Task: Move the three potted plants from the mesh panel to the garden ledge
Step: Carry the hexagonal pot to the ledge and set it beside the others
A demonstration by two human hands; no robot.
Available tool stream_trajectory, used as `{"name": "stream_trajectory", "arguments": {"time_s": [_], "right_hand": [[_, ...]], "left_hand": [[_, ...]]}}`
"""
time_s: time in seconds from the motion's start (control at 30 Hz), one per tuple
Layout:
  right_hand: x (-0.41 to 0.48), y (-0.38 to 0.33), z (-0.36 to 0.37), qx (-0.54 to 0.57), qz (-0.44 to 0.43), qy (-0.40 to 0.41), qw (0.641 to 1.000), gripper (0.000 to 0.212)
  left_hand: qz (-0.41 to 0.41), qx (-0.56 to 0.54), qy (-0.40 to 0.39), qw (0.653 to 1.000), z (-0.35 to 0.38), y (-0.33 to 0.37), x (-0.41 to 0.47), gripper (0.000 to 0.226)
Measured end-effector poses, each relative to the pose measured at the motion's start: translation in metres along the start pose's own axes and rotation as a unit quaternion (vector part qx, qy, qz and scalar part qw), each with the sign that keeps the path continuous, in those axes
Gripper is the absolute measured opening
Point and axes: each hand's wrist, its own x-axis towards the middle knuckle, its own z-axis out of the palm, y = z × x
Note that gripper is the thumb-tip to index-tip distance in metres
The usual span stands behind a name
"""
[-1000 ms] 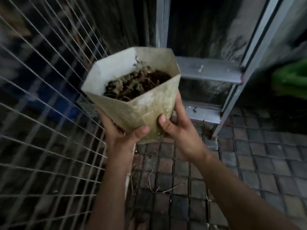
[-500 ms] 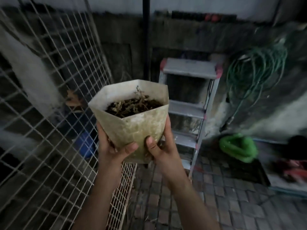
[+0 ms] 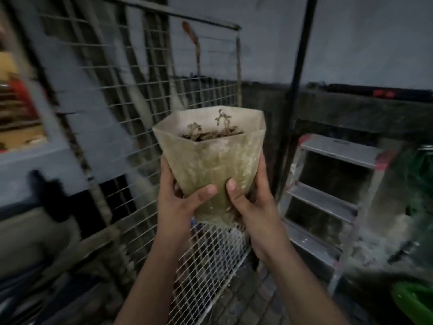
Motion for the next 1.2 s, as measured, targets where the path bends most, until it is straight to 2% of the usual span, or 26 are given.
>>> {"name": "stream_trajectory", "arguments": {"time_s": [0.2,0.33,0.6,0.8,0.93,1.07,1.2], "right_hand": [[-0.012,-0.019,0.087,0.061,0.03,-0.108,0.992,0.106],[-0.022,-0.019,0.163,0.092,0.025,-0.187,0.978,0.103],[-0.072,-0.016,0.337,0.157,0.041,-0.331,0.929,0.088],[-0.126,-0.01,0.458,0.241,0.102,-0.443,0.857,0.085],[-0.169,0.0,0.529,0.263,0.143,-0.513,0.804,0.094],[-0.206,0.021,0.593,0.28,0.182,-0.596,0.73,0.095],[-0.231,0.051,0.655,0.3,0.212,-0.66,0.656,0.091]], "left_hand": [[0.044,0.069,0.114,0.99,-0.064,0.079,-0.034,0.104],[0.079,0.102,0.169,0.977,-0.122,0.13,-0.065,0.105],[0.148,0.206,0.307,0.917,-0.248,0.231,-0.14,0.115],[0.164,0.293,0.417,0.845,-0.325,0.294,-0.213,0.098],[0.171,0.334,0.492,0.786,-0.365,0.323,-0.263,0.099],[0.189,0.329,0.579,0.721,-0.404,0.331,-0.307,0.112],[0.198,0.342,0.638,0.661,-0.45,0.328,-0.334,0.112]]}}
